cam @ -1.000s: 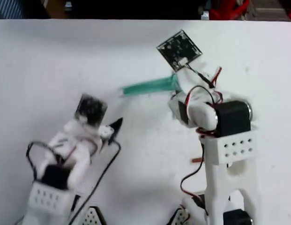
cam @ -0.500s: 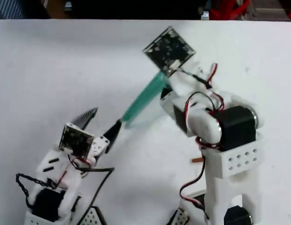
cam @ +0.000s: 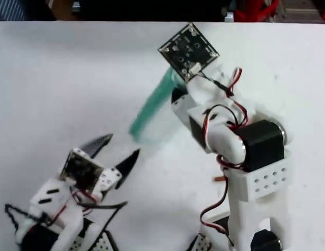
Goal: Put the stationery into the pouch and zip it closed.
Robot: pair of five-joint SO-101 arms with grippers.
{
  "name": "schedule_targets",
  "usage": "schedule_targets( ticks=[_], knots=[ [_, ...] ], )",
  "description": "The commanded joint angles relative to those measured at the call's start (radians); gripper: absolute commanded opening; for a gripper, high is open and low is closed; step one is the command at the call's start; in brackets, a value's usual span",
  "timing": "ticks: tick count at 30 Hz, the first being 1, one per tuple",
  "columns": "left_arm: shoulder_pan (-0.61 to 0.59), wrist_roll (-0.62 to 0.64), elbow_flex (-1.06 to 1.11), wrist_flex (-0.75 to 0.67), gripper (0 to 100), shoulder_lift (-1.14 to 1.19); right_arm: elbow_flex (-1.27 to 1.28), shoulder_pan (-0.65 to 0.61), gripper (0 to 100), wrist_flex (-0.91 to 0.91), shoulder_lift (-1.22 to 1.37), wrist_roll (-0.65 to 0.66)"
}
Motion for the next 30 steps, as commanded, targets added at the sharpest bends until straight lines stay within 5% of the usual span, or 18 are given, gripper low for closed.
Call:
schedule_targets(
  ticks=[1,12,23,30],
  knots=[
    [-0.021,-0.012,-0.147,0.071,25,0.002,-0.044,-0.013,1.7,-0.058,0.005,-0.009],
    [-0.053,-0.003,0.029,-0.133,25,0.002,-0.104,-0.088,1.7,-0.024,0.076,-0.011],
    [-0.047,0.083,0.051,-0.149,25,0.002,-0.198,-0.18,1.7,0.033,0.09,-0.08],
    [-0.027,0.094,0.287,-0.422,24,0.002,-0.204,-0.145,1.7,0.074,0.243,-0.118]
  ],
)
